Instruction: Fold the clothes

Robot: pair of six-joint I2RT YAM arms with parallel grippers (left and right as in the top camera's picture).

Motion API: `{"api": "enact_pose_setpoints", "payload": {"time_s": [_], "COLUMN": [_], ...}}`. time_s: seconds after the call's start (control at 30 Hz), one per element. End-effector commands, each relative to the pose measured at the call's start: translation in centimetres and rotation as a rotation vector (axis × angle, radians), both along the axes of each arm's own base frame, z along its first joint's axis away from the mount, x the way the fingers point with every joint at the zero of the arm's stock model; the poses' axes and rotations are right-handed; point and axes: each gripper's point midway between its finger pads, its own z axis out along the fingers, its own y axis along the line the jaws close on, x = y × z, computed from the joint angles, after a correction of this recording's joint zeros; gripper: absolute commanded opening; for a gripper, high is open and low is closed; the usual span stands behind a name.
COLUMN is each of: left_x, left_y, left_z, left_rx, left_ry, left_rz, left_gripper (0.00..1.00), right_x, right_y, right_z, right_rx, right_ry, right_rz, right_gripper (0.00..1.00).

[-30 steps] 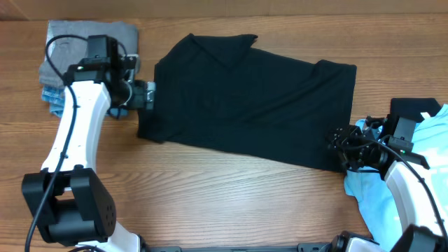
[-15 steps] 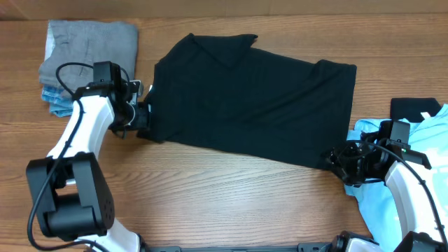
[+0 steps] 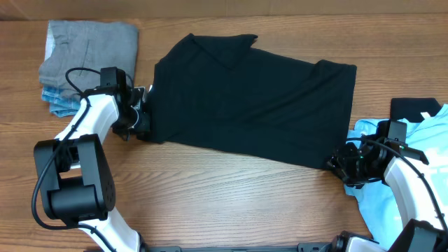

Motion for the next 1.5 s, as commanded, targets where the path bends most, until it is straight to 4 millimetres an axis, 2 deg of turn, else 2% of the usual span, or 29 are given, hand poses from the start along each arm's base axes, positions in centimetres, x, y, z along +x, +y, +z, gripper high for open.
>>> {"api": "enact_pose_setpoints", "payload": {"time_s": [0.0,0.17,0.23,0.33,0.4,0.47,0.5,0.53,0.57,0.63,0.73,0.87,0.9,1.0,1.07,1.1,1.17,1.23,1.33,1.47], "left_x": [-0.2,-0.5,-0.5,-0.7,-0.8,-1.1,-1.2,-1.5,-1.6,-1.8,-2.1,-2.4,-2.4,-2.8,-3.1,-3.3,-3.7,-4.1,-4.1,-2.4], "left_y": [1.6,3.3,3.6,3.7,3.7,3.6,3.6,3.6,3.6,3.7,4.4,6.2,6.3,6.3,6.1,5.6,5.5,5.4,5.2,4.3], "left_z": [0.2,1.0,1.3,1.5,1.5,1.5,1.5,1.6,1.6,1.8,2.4,3.2,3.4,3.7,3.7,3.8,3.8,3.8,3.9,5.0], "left_rx": [0.027,0.022,0.019,0.018,0.017,0.016,0.015,0.014,0.013,0.017,0.050,0.106,0.104,0.096,0.086,0.070,0.066,0.063,0.052,-0.013], "left_ry": [0.017,0.036,0.041,0.051,0.057,0.066,0.072,0.084,0.090,0.103,0.123,0.144,0.147,0.165,0.178,0.190,0.204,0.220,0.221,0.163], "left_rz": [0.040,0.094,0.104,0.108,0.108,0.108,0.108,0.108,0.108,0.109,0.129,0.184,0.189,0.192,0.191,0.185,0.184,0.183,0.182,0.176], "left_gripper": [0.04,0.04,0.04,0.04,0.04,0.04,0.04,0.04,0.04,0.04,0.04,0.04,0.04,0.06,0.16,0.28,0.42,0.48,0.49,0.49], "right_x": [-1.7,-2.2,-2.1,-0.9,0.4,0.9,0.9,0.1,-0.5,-1.8,-3.6,-4.4,-4.4,-4.0,-3.7,-3.2,-2.7,-2.1,0.1,1.6], "right_y": [-1.6,-1.8,-1.8,-1.7,-0.7,0.1,0.4,0.4,0.2,-0.6,-2.8,-4.6,-4.8,-5.1,-5.2,-5.5,-5.7,-5.7,-4.3,-3.4], "right_z": [-2.0,-3.6,-4.1,-4.4,-4.0,-3.6,-3.5,-3.6,-3.7,-3.9,-3.6,-2.2,-2.0,-1.4,-1.2,-0.9,-0.5,-0.1,0.5,0.6], "right_rx": [-0.100,-0.105,-0.102,-0.087,-0.032,0.020,0.037,0.033,0.019,-0.028,-0.154,-0.252,-0.262,-0.271,-0.277,-0.288,-0.291,-0.290,-0.208,-0.157], "right_ry": [0.109,0.166,0.171,0.124,0.047,0.015,0.010,0.046,0.077,0.152,0.282,0.360,0.365,0.359,0.349,0.337,0.323,0.305,0.182,0.103], "right_rz": [-0.043,-0.057,-0.054,-0.035,0.011,0.021,0.034,0.033,0.031,0.012,-0.047,-0.074,-0.073,-0.069,-0.063,-0.067,-0.070,-0.071,0.057,0.076], "right_gripper": [0.46,0.47,0.51,0.54,0.54,0.39,0.28,0.12,0.04,0.04,0.04,0.04,0.06,0.32,0.40,0.44,0.47,0.48,0.47,0.47]}}
